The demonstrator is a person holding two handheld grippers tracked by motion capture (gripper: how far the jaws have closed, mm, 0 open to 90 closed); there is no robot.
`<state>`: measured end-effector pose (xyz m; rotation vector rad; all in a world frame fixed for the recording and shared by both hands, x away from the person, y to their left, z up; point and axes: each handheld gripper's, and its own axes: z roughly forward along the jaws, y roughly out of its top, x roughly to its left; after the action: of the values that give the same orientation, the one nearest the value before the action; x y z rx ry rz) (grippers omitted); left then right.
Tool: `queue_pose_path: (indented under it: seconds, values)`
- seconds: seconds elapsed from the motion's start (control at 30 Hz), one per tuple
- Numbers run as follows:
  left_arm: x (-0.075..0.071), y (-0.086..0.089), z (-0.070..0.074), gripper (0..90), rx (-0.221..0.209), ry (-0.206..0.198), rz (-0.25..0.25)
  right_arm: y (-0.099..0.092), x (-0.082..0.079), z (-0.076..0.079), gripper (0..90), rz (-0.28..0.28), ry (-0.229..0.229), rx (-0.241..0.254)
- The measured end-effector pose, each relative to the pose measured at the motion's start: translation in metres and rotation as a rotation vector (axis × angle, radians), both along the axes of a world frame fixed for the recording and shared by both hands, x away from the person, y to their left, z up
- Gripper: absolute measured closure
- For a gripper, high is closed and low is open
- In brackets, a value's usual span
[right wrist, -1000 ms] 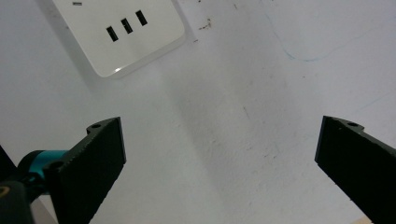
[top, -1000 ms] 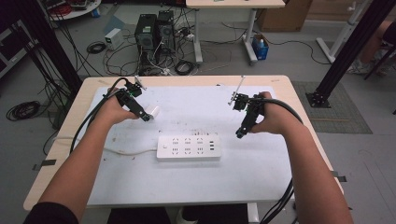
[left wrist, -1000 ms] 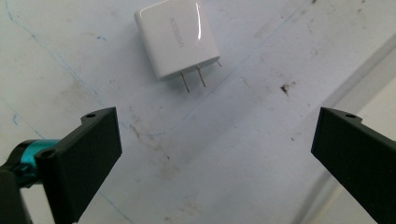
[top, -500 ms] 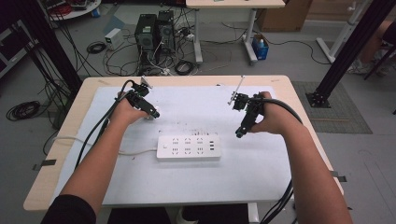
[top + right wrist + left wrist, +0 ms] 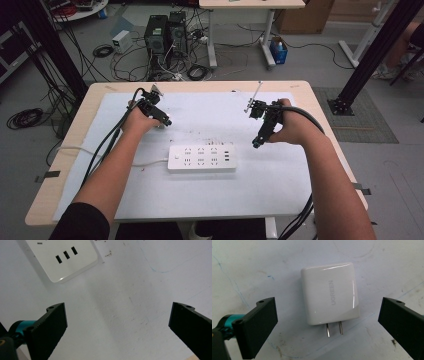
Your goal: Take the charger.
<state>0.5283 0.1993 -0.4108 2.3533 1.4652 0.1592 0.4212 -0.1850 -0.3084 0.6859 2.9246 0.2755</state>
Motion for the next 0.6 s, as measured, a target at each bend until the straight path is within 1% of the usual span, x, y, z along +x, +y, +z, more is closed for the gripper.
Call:
queue_pose_path:
  seconds: [0.03, 0.07, 0.13, 0.27, 0.3, 0.33, 0.4, 0.43, 0.47, 0.5, 0.57, 0.6]
  values:
    - [0.0003, -0.0009, -0.0008, 2.4, -0.007, -0.005, 0.009, -0.001, -0.0004, 0.0004, 1.1, -0.003, -0.004, -0.002]
    - [0.0007, -0.0009, -0.0006, 2.9, -0.002, -0.01, 0.005, -0.0015, -0.0003, 0.0005, 1.1, 0.0, -0.005, -0.001]
    - [0.0007, -0.0017, -0.0003, 12.8, -0.022, -0.02, 0.009, -0.0019, -0.0012, 0.0011, 1.1, -0.004, -0.009, -0.001]
    - [0.002, -0.002, -0.0019, 13.6, -0.024, -0.019, 0.012, -0.0024, -0.0021, 0.0007, 1.2, -0.007, -0.011, 0.0]
    - [0.0025, -0.0017, -0.0026, 13.6, -0.033, -0.02, 0.02, -0.0029, -0.0018, 0.0005, 1.2, 0.001, -0.012, -0.003]
    - [0.0026, -0.0018, -0.0025, 17.0, -0.032, -0.022, 0.016, -0.0032, -0.0021, 0.0002, 1.1, -0.009, -0.012, -0.003]
    - [0.0027, -0.0023, -0.0034, 18.3, -0.039, -0.027, 0.024, -0.0038, -0.0016, -0.0002, 1.1, -0.008, -0.01, -0.002]
    - [0.0029, -0.002, -0.0033, 18.3, -0.031, -0.024, 0.023, -0.004, -0.0013, -0.0005, 1.1, -0.008, -0.009, -0.001]
    - [0.0029, -0.0022, -0.0035, 19.0, -0.036, -0.025, 0.025, -0.0039, -0.0012, -0.0009, 1.1, -0.01, -0.01, -0.002]
    - [0.003, -0.0021, -0.0037, 21.4, -0.039, -0.024, 0.025, -0.0038, -0.001, -0.0012, 1.2, -0.01, -0.009, -0.004]
    - [0.0029, -0.0024, -0.0042, 22.6, -0.03, -0.027, 0.03, -0.0036, -0.0001, -0.0019, 1.2, -0.004, -0.011, -0.001]
    - [0.0032, -0.0018, -0.0042, 22.6, -0.023, -0.027, 0.024, -0.0031, -0.0003, -0.0021, 1.2, -0.008, -0.009, -0.002]
